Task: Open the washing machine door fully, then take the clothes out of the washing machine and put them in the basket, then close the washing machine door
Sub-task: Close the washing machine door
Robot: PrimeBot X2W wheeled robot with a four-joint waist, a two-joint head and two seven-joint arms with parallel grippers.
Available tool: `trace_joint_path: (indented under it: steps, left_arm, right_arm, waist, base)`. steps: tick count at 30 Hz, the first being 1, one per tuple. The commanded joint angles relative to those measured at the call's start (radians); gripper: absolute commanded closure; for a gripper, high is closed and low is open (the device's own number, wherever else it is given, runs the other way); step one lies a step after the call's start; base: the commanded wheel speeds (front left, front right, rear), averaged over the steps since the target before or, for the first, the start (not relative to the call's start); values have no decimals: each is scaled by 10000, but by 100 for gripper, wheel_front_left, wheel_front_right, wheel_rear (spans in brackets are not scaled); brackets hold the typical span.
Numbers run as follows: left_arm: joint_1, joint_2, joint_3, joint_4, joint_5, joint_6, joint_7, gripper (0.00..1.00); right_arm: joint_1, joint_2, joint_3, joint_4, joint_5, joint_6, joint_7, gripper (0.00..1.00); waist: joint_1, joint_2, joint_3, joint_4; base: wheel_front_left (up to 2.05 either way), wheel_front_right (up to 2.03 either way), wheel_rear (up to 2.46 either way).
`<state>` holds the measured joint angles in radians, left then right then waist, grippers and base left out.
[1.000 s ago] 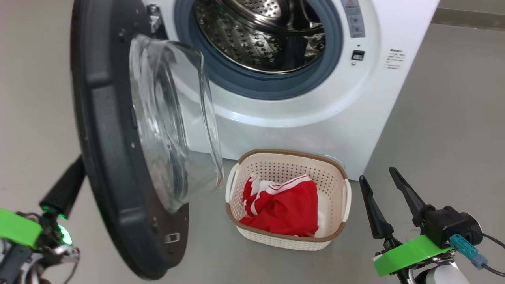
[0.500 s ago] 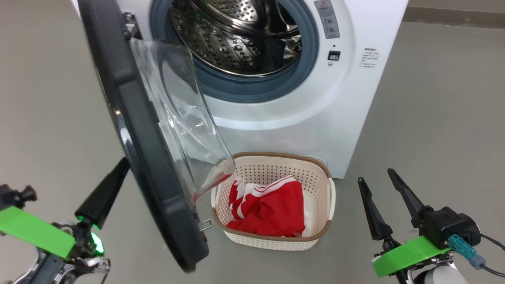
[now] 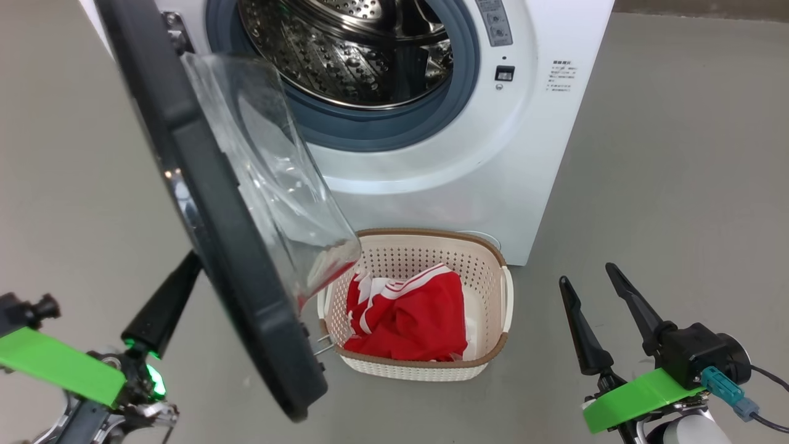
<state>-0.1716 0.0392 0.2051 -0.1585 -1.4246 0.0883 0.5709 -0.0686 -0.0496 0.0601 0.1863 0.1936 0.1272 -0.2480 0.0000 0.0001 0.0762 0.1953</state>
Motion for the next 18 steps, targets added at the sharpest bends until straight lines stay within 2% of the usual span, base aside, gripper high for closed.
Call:
trace_joint_path:
  steps: [1, 3, 4, 5, 6, 12, 18]
  left_arm:
    - [-158, 235, 356, -231, 178, -146, -59, 100]
    - [-205, 368, 468, -137, 477, -304, -323, 100]
    - [-237, 440, 548, -96, 669, -384, -514, 77]
    - [-265, 542, 597, -68, 918, -492, -705, 34]
    - [-289, 644, 622, -34, 1195, -625, -906, 0]
    - [-236, 1421, 366, 251, 3619, -1679, -2459, 0]
    - [136, 2314, -214, 686, 6465, -2069, -4490, 0]
  right_arm:
    - [-345, -7, 206, -283, 32, 35, -135, 0]
    - [-371, -7, 207, -285, 24, 35, -135, 0]
    - [-385, -7, 212, -282, 26, 35, -136, 0]
    - [-399, -7, 217, -278, 30, 35, -136, 0]
    - [-414, -7, 219, -276, 34, 35, -136, 0]
    - [-460, -7, 214, -287, 65, 35, -136, 0]
    - [-506, -7, 201, -334, 73, 35, -137, 0]
  waist:
    - [0, -1, 23, -15]
    - [0, -1, 54, -33]
    - [0, -1, 67, -47]
    - [0, -1, 78, -60]
    - [0, -1, 94, -73]
    - [0, -1, 144, -141]
    - [0, -1, 206, -231]
  base:
    - [0, 0, 0]
    - [0, 0, 0]
    - [0, 0, 0]
    - [0, 0, 0]
    - [0, 0, 0]
    - [0, 0, 0]
    - [0, 0, 0]
